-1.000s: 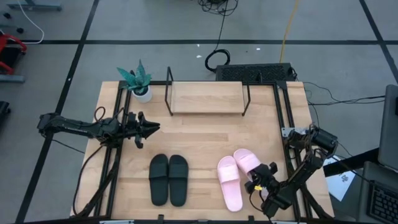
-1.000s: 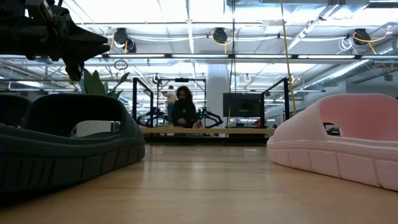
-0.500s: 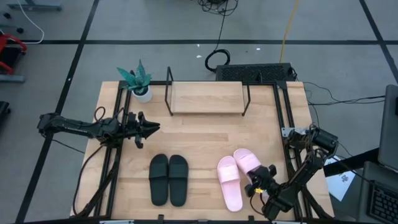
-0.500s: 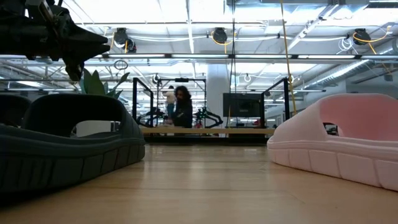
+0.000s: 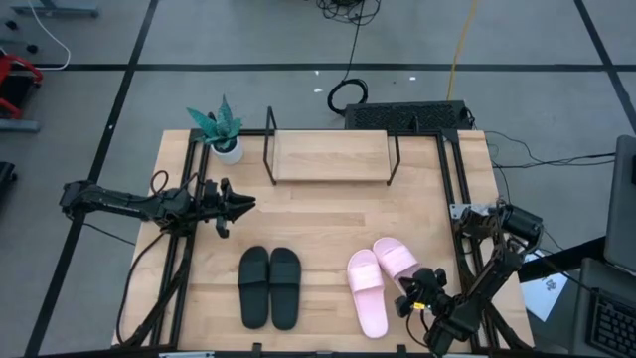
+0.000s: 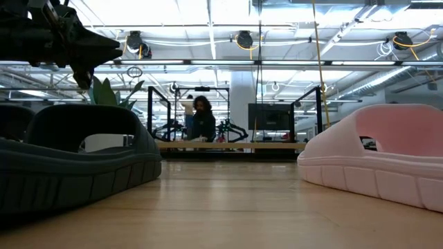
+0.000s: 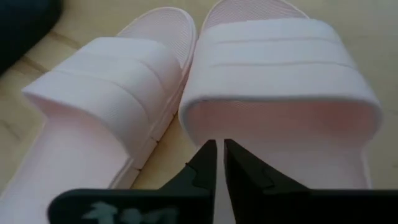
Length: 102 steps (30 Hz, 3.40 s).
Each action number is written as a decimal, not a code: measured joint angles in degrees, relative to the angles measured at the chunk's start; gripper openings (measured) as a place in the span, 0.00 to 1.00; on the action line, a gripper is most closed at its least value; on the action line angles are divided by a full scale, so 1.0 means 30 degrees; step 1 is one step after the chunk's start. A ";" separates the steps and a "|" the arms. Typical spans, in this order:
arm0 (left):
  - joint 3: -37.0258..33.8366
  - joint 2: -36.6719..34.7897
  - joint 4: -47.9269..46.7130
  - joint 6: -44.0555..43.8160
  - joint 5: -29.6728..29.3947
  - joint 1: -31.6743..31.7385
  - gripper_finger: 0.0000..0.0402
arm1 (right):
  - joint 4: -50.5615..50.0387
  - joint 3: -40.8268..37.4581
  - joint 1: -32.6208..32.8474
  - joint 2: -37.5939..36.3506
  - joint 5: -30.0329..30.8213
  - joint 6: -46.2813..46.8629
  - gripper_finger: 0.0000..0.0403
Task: Pick and place slides into the shelf
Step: Put the right pink slipper on the shelf
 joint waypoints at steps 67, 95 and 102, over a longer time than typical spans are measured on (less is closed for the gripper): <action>0.0000 0.0004 -0.0001 0.1625 -0.0087 -0.0002 0.22 | -0.2305 -0.3249 0.0098 -0.2550 -0.1398 0.0090 0.17; 0.0000 -0.0001 0.0005 0.1630 -0.0089 -0.0001 0.22 | -0.2890 -0.3257 0.0006 -0.2550 -0.1973 -0.0373 0.18; 0.0000 0.0004 0.0001 0.1912 -0.0095 0.0000 0.22 | -0.2914 -0.3257 -0.0112 -0.2550 -0.1010 0.0003 0.18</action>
